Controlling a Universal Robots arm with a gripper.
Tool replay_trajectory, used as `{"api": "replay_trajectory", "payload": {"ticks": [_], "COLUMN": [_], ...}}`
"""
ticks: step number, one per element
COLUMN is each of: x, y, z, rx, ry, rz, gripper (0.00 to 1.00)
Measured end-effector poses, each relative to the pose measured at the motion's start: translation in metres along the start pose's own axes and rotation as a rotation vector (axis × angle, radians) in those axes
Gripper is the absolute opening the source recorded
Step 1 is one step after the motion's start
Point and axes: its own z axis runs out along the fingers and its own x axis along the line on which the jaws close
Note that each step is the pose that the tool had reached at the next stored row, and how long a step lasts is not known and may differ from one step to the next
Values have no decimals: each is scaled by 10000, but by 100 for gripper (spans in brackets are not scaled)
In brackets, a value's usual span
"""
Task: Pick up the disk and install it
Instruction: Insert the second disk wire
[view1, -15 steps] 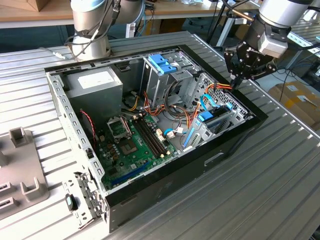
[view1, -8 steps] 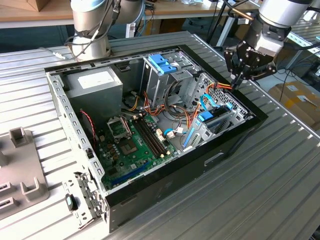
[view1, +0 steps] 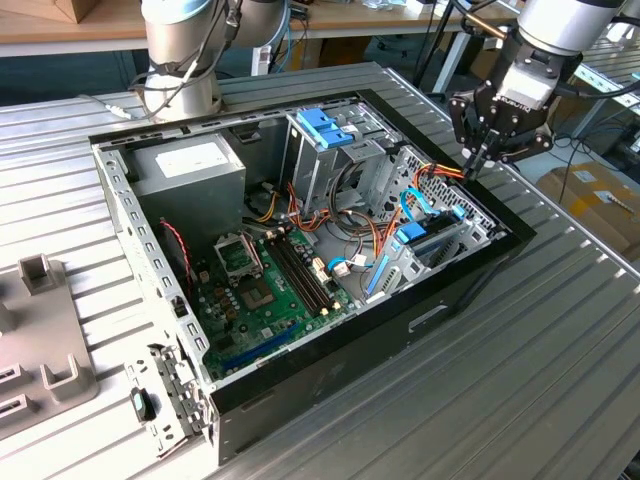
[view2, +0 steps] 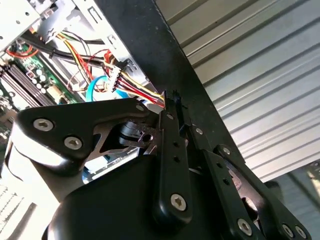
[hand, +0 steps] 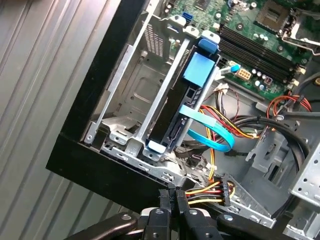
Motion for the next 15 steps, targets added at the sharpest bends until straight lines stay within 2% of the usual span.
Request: {"api": "replay_trajectory", "payload": {"ticks": [6,12,14,15], "x": [-8,-76,-90,-102], "y": [14,154,183,207], "z": [-1,6,15,26], "rx": [0,-4,-14,-28], "ry": [2,11,32,61], "rz": [23,69,98,134], "gripper": [16,16,16,16]}}
